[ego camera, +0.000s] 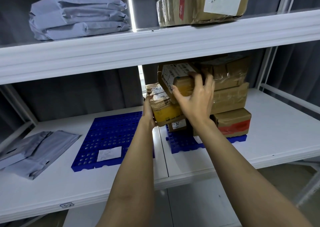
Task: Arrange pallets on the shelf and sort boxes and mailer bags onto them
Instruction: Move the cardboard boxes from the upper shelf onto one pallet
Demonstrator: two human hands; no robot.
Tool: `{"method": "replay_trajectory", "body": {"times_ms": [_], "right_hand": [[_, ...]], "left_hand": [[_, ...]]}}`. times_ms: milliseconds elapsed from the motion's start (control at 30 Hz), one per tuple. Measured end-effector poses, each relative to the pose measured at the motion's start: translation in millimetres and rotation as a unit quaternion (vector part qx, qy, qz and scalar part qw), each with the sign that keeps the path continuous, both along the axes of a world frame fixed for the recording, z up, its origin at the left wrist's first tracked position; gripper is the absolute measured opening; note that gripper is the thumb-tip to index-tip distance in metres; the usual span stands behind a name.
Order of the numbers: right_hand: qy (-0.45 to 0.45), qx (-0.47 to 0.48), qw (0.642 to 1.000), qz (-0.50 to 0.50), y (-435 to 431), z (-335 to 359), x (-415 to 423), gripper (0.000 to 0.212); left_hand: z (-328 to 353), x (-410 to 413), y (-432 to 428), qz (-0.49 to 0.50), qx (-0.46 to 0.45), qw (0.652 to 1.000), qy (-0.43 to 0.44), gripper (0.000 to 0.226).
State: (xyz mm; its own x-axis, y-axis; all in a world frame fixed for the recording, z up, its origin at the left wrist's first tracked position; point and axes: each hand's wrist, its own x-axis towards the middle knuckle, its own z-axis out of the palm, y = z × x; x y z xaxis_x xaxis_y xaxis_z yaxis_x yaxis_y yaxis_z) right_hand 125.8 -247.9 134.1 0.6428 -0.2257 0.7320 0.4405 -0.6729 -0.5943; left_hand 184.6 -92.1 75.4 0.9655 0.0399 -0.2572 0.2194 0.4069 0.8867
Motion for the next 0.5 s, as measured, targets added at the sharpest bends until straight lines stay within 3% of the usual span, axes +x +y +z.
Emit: {"method": "replay_trajectory", "body": {"times_ms": [200,500], "right_hand": [[0.0,-0.005,1.0,0.001,2.0,-1.4,0.5,0.063],[-0.002,-0.015,1.0,0.013,4.1,-2.6,0.3,0.062]], "left_hand": [[-6.7,1.1,8.6,0.038,0.0,0.999,0.021,0.055],[6.1,-0.5,1.1,0.03,0.015,0.999,0.012,0.066]]}}
